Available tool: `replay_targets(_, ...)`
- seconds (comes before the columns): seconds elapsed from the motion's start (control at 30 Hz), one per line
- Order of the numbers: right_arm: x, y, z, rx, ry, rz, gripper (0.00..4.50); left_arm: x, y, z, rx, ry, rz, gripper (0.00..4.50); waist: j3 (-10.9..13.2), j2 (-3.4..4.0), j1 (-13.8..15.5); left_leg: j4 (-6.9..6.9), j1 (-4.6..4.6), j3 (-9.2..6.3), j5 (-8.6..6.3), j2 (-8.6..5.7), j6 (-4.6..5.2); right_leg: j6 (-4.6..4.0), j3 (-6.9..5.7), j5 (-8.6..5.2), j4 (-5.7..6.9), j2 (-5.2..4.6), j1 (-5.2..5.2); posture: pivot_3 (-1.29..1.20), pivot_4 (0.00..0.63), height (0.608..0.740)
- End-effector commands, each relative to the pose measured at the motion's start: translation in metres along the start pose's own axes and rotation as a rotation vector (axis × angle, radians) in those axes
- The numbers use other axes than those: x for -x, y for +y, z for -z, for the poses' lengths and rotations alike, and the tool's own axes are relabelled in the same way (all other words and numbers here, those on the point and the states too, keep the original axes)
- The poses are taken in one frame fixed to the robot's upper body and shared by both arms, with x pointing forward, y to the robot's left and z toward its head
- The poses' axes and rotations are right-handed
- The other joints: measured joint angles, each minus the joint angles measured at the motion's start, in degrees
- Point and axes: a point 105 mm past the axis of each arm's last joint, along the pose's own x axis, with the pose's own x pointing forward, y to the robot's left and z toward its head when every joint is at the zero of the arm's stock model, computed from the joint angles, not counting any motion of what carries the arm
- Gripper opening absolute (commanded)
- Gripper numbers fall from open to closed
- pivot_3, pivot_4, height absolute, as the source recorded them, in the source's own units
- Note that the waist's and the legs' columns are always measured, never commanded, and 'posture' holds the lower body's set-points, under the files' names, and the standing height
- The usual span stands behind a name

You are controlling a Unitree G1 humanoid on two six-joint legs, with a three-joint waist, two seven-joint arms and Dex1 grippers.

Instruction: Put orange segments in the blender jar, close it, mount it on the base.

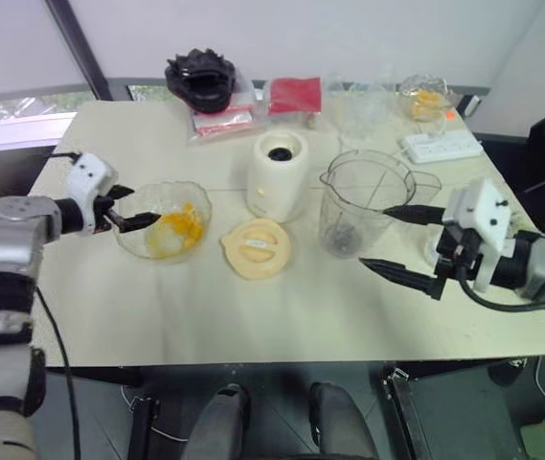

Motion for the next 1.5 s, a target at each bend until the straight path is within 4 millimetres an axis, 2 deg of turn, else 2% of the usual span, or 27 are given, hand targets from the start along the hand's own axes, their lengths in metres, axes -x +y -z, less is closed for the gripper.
replay_targets(0.03,0.006,0.004,-0.011,0.039,-0.033,0.038,4.46,-0.006,0.013,-0.001,-0.023,0.018,-0.053,4.50,0.0,-0.07,0.1,0.00,0.00,-0.01,0.00,0.00,0.00,0.00,-0.01,0.00,0.02,0.00,-0.01,0.00,0.150,0.740)
replay_targets(0.27,0.008,0.011,-0.009,0.021,-0.035,0.069,4.46,-0.025,0.012,0.006,-0.028,0.062,-0.076,4.50,0.0,-0.15,0.3,0.03,-0.02,-0.01,0.00,-0.01,0.01,0.04,-0.01,0.02,0.05,0.00,-0.01,0.00,0.150,0.740)
replay_targets(0.43,0.011,0.016,-0.007,0.013,-0.028,0.081,4.46,-0.036,0.004,0.011,-0.014,0.071,-0.050,4.50,0.0,-0.18,0.4,0.06,-0.02,-0.01,0.00,-0.01,0.01,0.07,0.00,0.03,0.08,0.00,0.00,0.00,0.150,0.740)
replay_targets(0.67,0.013,0.019,-0.007,0.011,-0.021,0.087,4.46,-0.044,-0.003,0.012,0.018,0.056,-0.042,4.50,0.0,-0.20,0.5,0.08,-0.01,-0.01,0.00,-0.01,0.01,0.08,-0.01,0.04,0.14,0.00,0.00,0.00,0.150,0.740)
replay_targets(1.0,0.010,0.017,-0.007,0.023,-0.015,0.084,4.46,-0.064,-0.008,0.019,0.053,0.066,-0.143,4.50,0.0,-0.22,0.5,0.10,0.00,-0.02,0.00,-0.02,0.01,0.09,0.00,0.04,0.17,-0.01,0.01,0.00,0.150,0.740)
replay_targets(1.33,0.010,0.016,-0.008,0.035,-0.010,0.085,4.46,-0.080,-0.013,0.015,0.084,0.053,-0.222,4.50,0.0,-0.23,0.5,0.12,0.00,-0.02,0.00,-0.02,0.01,0.11,-0.01,0.06,0.18,0.00,0.01,0.00,0.150,0.740)
replay_targets(1.5,0.011,0.016,-0.009,0.041,-0.003,0.092,4.46,-0.084,-0.016,0.023,0.109,0.086,-0.245,4.50,0.0,-0.24,0.6,0.12,0.00,-0.02,0.00,-0.03,0.01,0.12,0.00,0.07,0.20,0.00,0.01,0.00,0.150,0.740)
